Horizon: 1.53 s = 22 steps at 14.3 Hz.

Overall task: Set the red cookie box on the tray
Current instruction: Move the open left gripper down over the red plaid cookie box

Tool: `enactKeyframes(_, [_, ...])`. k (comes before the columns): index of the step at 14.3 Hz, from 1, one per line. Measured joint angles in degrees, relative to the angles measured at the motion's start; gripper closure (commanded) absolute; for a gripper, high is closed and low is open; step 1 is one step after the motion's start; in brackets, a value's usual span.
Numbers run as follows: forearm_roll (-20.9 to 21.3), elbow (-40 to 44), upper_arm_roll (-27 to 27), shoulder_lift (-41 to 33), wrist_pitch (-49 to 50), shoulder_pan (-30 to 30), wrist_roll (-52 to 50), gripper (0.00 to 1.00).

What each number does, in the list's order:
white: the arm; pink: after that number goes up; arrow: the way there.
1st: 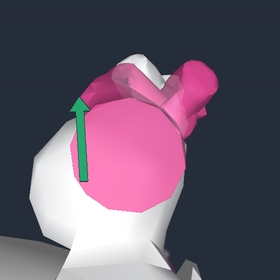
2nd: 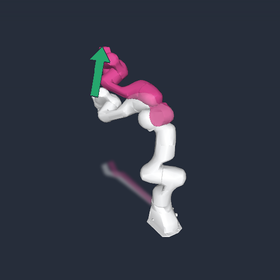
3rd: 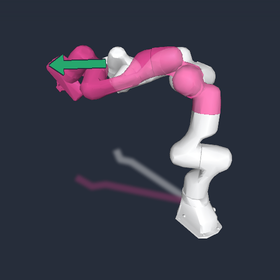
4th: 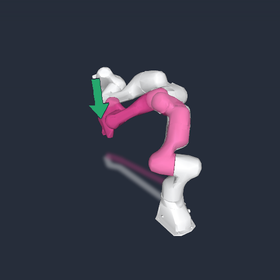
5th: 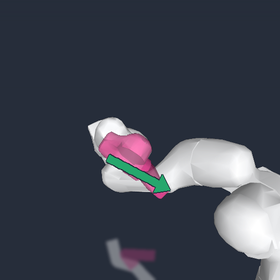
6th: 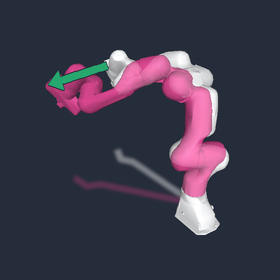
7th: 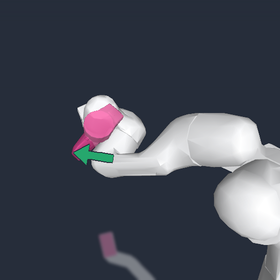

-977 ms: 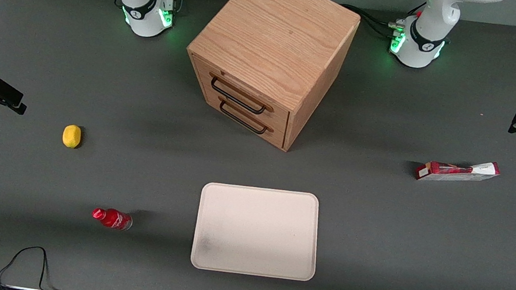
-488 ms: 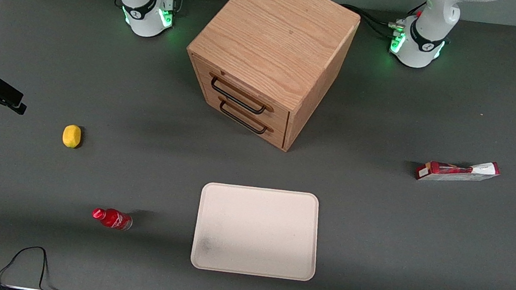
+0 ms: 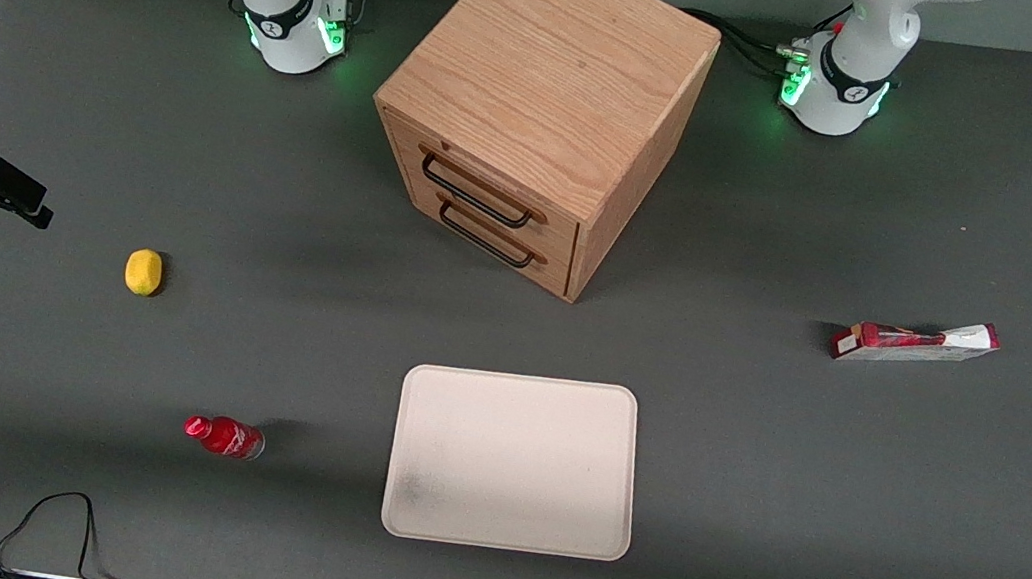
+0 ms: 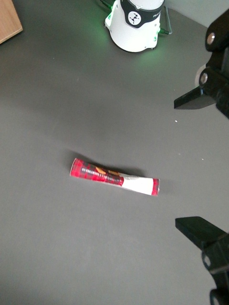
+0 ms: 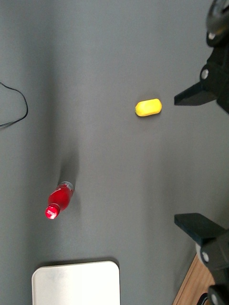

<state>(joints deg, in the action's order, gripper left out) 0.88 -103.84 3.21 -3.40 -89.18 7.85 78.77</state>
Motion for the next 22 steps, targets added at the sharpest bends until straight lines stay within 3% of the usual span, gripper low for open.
enactKeyframes(8, [0.0,-15.0,-0.3,2.6,-17.8,-0.1,8.2,0.0])
enactKeyframes(15, [0.0,-15.8,-0.3,15.0,-31.0,-0.1,14.1,0.0])
enactKeyframes(22, [0.0,-15.8,0.0,19.3,-35.6,0.8,17.6,0.0])
